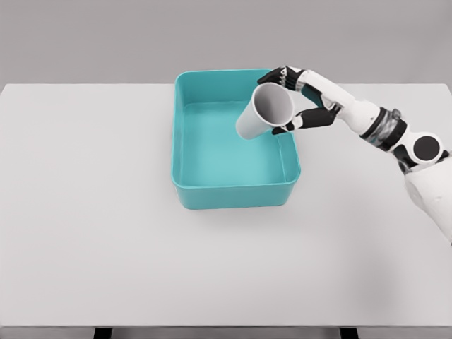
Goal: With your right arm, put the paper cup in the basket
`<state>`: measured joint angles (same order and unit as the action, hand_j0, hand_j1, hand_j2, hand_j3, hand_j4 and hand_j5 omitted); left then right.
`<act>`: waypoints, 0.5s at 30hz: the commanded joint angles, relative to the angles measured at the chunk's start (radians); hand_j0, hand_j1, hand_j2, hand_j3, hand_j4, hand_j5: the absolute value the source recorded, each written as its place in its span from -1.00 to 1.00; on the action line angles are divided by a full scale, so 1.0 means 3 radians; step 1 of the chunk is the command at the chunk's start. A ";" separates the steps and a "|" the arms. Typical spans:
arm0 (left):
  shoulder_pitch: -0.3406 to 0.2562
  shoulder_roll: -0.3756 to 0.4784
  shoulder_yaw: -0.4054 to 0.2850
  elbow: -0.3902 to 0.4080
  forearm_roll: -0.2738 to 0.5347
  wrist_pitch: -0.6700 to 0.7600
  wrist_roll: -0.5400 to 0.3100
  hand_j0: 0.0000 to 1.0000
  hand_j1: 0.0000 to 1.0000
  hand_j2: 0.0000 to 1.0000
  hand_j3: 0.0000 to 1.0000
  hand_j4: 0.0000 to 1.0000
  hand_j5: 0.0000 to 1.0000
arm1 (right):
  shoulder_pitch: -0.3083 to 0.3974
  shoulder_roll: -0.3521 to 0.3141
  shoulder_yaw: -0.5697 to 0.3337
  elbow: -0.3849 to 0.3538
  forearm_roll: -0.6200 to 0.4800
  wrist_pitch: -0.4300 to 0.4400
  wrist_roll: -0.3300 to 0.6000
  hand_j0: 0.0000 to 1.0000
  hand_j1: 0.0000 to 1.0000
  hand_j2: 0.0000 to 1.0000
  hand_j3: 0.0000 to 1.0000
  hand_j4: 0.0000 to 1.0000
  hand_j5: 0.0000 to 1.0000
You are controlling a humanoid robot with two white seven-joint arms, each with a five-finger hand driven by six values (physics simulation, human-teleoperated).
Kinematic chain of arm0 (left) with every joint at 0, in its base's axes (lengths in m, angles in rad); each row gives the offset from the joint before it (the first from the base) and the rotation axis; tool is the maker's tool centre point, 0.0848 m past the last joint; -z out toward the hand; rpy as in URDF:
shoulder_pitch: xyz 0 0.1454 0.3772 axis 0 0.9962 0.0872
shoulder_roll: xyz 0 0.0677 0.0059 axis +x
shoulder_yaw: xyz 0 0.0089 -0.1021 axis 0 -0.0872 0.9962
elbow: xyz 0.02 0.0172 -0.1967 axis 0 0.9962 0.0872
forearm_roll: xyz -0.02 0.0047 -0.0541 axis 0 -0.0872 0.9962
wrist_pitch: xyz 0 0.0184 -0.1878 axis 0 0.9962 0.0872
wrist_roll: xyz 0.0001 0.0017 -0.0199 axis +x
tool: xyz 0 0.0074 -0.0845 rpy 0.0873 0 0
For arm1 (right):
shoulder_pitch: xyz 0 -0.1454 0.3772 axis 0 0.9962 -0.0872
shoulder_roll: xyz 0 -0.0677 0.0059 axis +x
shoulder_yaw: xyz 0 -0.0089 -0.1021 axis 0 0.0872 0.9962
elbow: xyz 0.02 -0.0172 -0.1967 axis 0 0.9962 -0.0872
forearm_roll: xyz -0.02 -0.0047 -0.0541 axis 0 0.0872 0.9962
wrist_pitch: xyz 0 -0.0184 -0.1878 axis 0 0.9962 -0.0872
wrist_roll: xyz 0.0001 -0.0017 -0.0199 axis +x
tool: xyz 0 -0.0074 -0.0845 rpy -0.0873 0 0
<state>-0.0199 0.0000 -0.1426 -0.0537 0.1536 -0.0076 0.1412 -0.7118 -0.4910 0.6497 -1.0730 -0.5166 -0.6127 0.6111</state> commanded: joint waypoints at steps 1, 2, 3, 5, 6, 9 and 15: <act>0.0000 0.0000 0.0000 0.0000 -0.0001 0.0000 0.0000 1.00 1.00 1.00 1.00 1.00 1.00 | 0.0000 0.0051 -0.0003 0.0059 0.0019 0.0006 -0.0001 0.23 0.23 0.23 0.23 0.23 0.23; 0.0000 0.0000 0.0000 0.0000 -0.0001 0.0000 0.0000 1.00 1.00 1.00 1.00 1.00 1.00 | -0.0010 0.0072 -0.0003 0.0079 0.0019 0.0006 -0.0001 0.23 0.23 0.23 0.23 0.23 0.23; 0.0000 0.0000 0.0000 0.0000 -0.0001 0.0000 0.0000 1.00 1.00 1.00 1.00 1.00 1.00 | -0.0015 0.0087 -0.0003 0.0105 0.0029 0.0006 -0.0001 0.23 0.23 0.23 0.23 0.23 0.23; 0.0000 0.0000 0.0000 0.0000 -0.0001 0.0000 0.0000 1.00 1.00 1.00 1.00 1.00 1.00 | -0.0031 0.0118 -0.0003 0.0130 0.0111 0.0006 -0.0001 0.23 0.23 0.23 0.23 0.23 0.23; 0.0000 0.0000 0.0000 0.0000 -0.0001 0.0000 0.0000 1.00 1.00 1.00 1.00 1.00 1.00 | -0.0031 0.0154 -0.0003 0.0161 0.0122 0.0006 -0.0001 0.23 0.23 0.23 0.23 0.23 0.23; 0.0000 0.0000 0.0000 0.0000 -0.0001 0.0000 0.0000 1.00 1.00 1.00 1.00 1.00 1.00 | -0.0061 0.0220 -0.0003 0.0263 0.0234 0.0006 -0.0001 0.23 0.23 0.23 0.23 0.23 0.23; 0.0000 0.0000 0.0000 0.0000 -0.0001 0.0000 0.0000 1.00 1.00 1.00 1.00 1.00 1.00 | -0.0082 0.0246 -0.0003 0.0274 0.0362 0.0006 -0.0001 0.14 0.14 0.14 0.14 0.14 0.14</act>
<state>-0.0184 0.0000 -0.1425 -0.0537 0.1536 -0.0076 0.1412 -0.7409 -0.4216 0.6497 -0.9932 -0.4216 -0.6126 0.6111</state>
